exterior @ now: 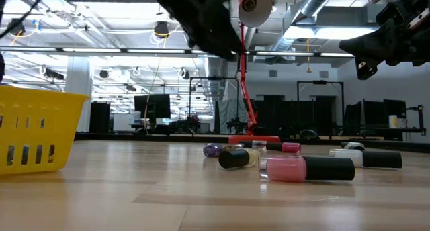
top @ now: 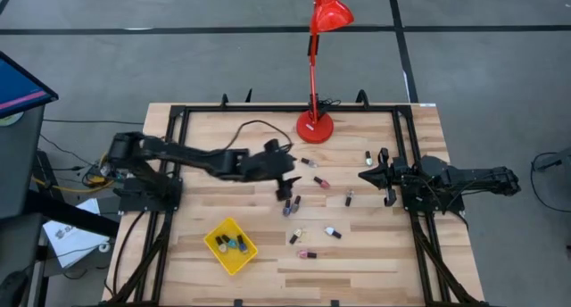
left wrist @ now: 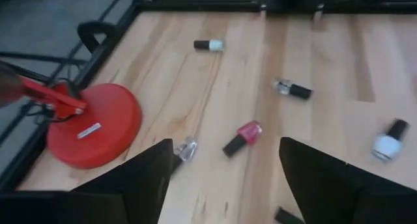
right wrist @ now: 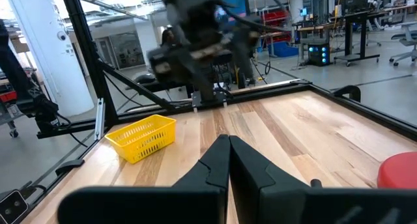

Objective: Pick & Place Nail Polish
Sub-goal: Put the transparent nail polish bottle into the yellow basket

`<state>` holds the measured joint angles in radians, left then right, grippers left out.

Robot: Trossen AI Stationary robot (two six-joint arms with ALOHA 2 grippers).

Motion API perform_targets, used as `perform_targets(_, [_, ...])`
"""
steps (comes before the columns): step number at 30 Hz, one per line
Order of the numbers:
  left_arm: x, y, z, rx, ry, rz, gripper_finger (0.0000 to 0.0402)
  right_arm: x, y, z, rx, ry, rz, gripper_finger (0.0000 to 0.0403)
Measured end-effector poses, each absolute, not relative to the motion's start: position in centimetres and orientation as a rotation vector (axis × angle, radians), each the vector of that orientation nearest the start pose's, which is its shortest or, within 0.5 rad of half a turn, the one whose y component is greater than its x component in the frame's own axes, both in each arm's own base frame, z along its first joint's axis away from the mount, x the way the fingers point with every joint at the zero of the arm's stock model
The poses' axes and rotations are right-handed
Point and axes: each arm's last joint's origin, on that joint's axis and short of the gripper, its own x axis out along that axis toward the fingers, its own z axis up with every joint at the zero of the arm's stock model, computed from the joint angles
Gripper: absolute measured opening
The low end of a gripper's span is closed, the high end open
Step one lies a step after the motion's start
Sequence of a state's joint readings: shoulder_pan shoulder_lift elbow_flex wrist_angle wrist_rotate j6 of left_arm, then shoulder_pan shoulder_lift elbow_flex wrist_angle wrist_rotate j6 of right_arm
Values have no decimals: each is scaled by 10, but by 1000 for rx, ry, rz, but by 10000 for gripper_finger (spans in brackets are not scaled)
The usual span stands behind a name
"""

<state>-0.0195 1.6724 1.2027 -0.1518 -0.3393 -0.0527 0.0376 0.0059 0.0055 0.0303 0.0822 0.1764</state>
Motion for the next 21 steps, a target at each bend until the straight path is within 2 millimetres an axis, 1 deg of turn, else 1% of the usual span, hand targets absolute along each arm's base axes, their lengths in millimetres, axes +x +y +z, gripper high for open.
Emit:
perform_targets(3, [385, 27, 241, 11, 639, 297, 274, 98, 1, 168, 178, -34, -42, 0])
perform_targets(5, [391, 47, 231, -18, 670, 275, 274, 98, 1, 168, 178, -34, -42, 0])
perform_targets(8, [394, 71, 215, 6, 716, 234, 274, 98, 1, 168, 178, -33, -42, 0])
perform_targets(11, [397, 88, 202, 40, 732, 183, 274, 98, 1, 168, 178, -34, -42, 0])
perform_targets(16, [405, 102, 185, 30, 686, 95, 274, 98, 1, 168, 178, -33, -42, 0])
perform_targets(21, [412, 104, 158, 13, 729, 71, 273, 98, 1, 168, 178, -33, -42, 0])
